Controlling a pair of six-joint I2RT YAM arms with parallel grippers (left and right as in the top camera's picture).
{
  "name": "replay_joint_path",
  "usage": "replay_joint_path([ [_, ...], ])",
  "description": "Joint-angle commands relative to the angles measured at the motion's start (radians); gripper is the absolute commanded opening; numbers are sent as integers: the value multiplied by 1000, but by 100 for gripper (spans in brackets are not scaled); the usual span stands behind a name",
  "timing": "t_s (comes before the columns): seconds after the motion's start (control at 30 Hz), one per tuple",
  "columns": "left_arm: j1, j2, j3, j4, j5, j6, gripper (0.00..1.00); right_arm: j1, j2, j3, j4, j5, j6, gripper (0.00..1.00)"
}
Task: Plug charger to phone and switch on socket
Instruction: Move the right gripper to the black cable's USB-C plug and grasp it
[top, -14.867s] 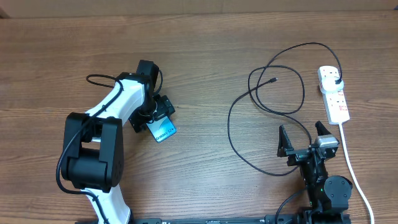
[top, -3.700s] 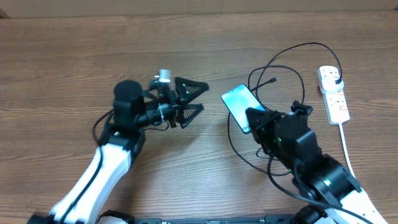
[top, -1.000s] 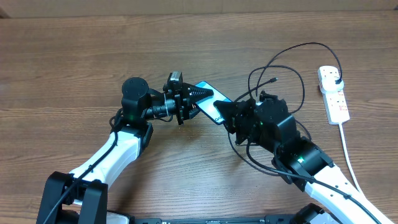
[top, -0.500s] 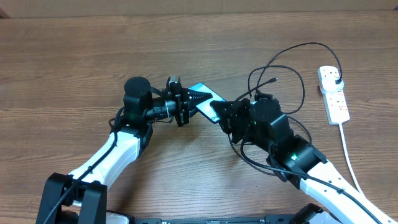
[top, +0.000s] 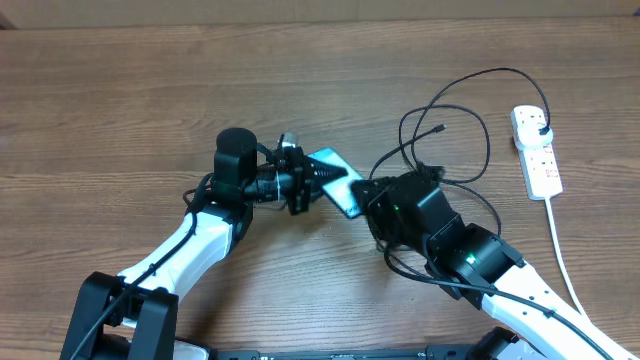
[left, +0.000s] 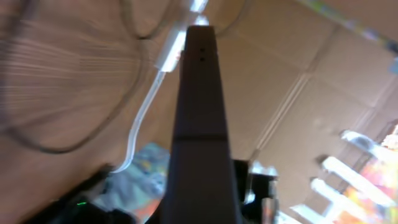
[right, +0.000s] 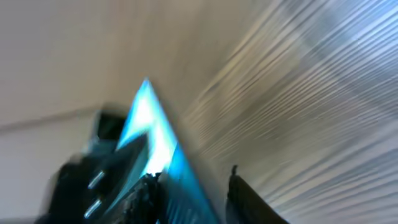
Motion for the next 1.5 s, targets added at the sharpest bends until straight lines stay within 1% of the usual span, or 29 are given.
replay_joint_path([
  [0.0,19,-16,13,-113,7,227,4,-27,5,-18,-67,273,-256,41],
  [0.03,27,-16,13,-205,-8,277,4,-40,5,-18,-77,273,-349,44],
  [0.07,32,-16,13,-251,-21,304,4,-51,5,-18,-83,272,-411,46],
  [0.13,41,-16,13,-334,-50,346,4,-74,5,-18,-83,272,-509,51],
  [0.17,45,-16,13,-362,-65,358,4,-88,5,-18,-83,272,-540,52],
  [0.2,46,-16,13,-381,-76,361,4,-101,5,-17,-84,266,-560,52],
  [0.27,48,-16,13,-400,-100,361,4,-144,5,-13,-87,208,-595,43],
  [0.33,48,-16,13,-399,-115,360,4,-202,13,-5,-88,121,-603,40],
  [0.47,48,-16,13,-398,-136,360,4,-306,70,32,-94,46,-633,40],
  [0.63,48,-16,13,-399,-159,360,4,-395,233,159,-169,40,-687,39],
  [0.77,48,-16,13,-399,-167,356,4,-444,393,275,-199,51,-690,38],
  [0.87,48,-16,13,-399,-166,356,4,-473,513,359,-188,56,-687,33],
  [0.93,48,-16,13,-399,-166,356,5,-483,586,404,-177,88,-655,27],
  [1.0,48,-16,13,-399,-167,355,5,-483,654,438,-162,140,-607,25],
  [1.07,48,-16,13,-399,-169,352,5,-483,710,459,-134,171,-574,24],
  [1.13,48,-16,13,-399,-169,352,5,-483,754,466,-88,172,-571,24],
  [1.3,48,-16,13,-399,-170,352,5,-483,819,466,10,182,-571,25],
  [1.47,48,-16,13,-399,-170,353,7,-483,872,466,54,191,-572,25],
])
